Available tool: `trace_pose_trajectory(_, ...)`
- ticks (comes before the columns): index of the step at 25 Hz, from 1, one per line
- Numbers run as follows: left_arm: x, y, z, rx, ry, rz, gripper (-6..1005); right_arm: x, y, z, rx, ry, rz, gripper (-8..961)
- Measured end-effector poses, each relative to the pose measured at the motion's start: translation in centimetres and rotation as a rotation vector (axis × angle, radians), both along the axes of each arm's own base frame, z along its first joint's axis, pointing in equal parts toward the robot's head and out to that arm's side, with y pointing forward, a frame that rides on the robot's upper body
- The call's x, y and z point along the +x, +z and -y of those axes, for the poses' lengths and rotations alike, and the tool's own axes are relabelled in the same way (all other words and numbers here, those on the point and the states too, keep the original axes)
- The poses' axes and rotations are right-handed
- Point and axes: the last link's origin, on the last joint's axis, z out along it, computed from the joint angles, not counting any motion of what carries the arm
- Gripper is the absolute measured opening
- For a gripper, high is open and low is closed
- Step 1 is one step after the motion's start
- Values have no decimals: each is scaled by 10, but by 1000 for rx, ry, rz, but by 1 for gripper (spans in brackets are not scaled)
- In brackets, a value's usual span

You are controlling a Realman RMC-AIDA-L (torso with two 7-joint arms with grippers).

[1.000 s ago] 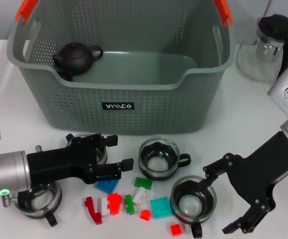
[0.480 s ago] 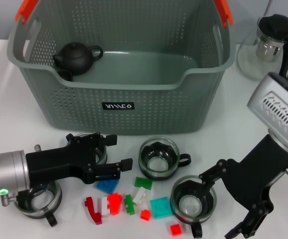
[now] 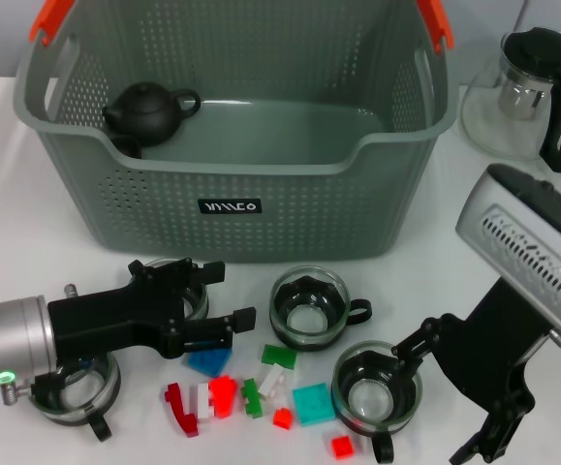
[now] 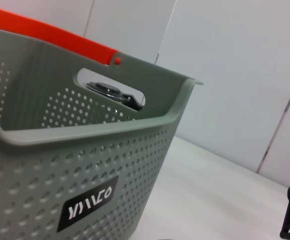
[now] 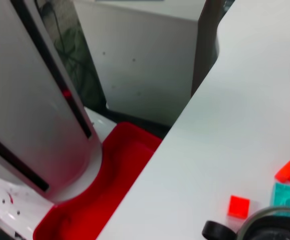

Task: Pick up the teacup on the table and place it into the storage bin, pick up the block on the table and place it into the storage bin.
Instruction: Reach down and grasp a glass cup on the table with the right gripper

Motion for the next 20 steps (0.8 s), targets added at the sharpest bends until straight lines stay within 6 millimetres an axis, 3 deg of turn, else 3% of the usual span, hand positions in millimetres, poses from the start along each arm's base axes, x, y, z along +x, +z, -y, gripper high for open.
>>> trace_pose_trajectory(20,-6,-3,10,52,28,37,862,-1,-22,0,-2,125,75,945)
